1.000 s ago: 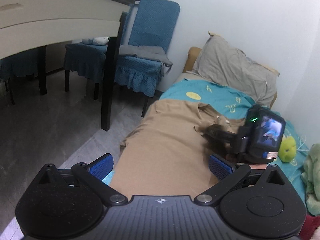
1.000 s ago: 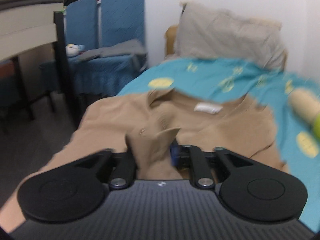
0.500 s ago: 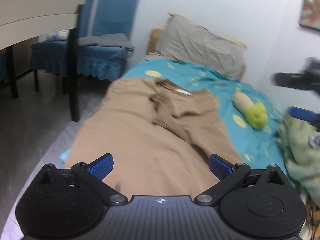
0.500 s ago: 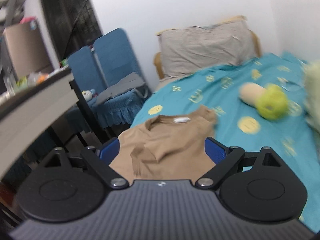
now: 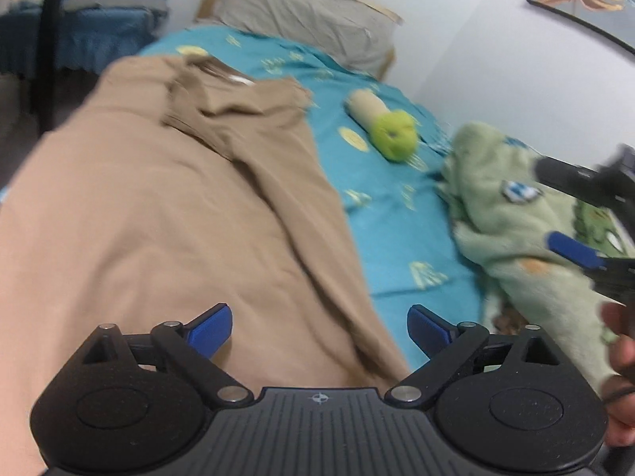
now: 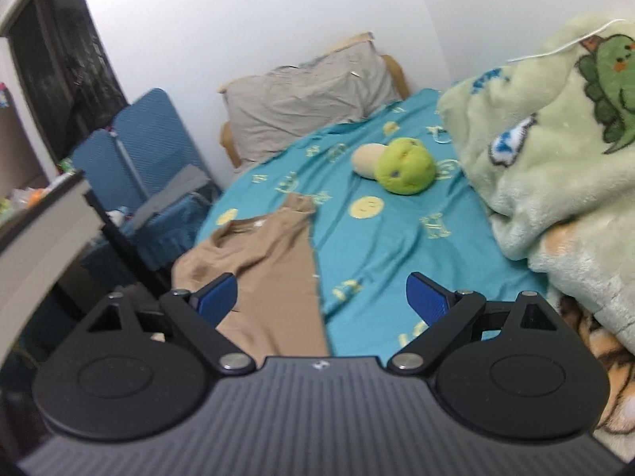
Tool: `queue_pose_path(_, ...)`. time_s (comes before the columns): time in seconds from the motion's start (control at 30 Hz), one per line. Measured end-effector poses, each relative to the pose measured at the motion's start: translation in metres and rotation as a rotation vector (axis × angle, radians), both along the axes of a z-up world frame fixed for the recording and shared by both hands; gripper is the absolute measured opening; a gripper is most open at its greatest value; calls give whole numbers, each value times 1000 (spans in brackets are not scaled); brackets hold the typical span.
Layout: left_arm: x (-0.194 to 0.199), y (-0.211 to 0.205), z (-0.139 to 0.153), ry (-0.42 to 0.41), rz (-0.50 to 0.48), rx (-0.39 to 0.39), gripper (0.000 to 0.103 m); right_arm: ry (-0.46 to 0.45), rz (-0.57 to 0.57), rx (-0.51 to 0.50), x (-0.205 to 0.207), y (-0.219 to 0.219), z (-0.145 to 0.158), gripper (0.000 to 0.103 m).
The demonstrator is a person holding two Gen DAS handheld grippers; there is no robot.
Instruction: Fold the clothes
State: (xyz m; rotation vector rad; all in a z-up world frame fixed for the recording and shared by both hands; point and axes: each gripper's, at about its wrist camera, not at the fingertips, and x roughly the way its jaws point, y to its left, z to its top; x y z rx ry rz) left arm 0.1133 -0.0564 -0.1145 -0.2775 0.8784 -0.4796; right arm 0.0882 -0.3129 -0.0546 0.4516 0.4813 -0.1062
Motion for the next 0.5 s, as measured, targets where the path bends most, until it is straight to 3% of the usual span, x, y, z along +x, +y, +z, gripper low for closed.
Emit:
queue_pose_path(0.13,1,-25,-6,32,-52,-57,90,8,9,20,9,-7,-7,93)
queue_pose_path(0.4,7,-54,-31,88,-81,31,76,-4,-22,43,10,-24,-9,93)
queue_pose_path(0.5,9,-57,-36,92,-89,50,65,-4,-25,55,10,-27,-10,93)
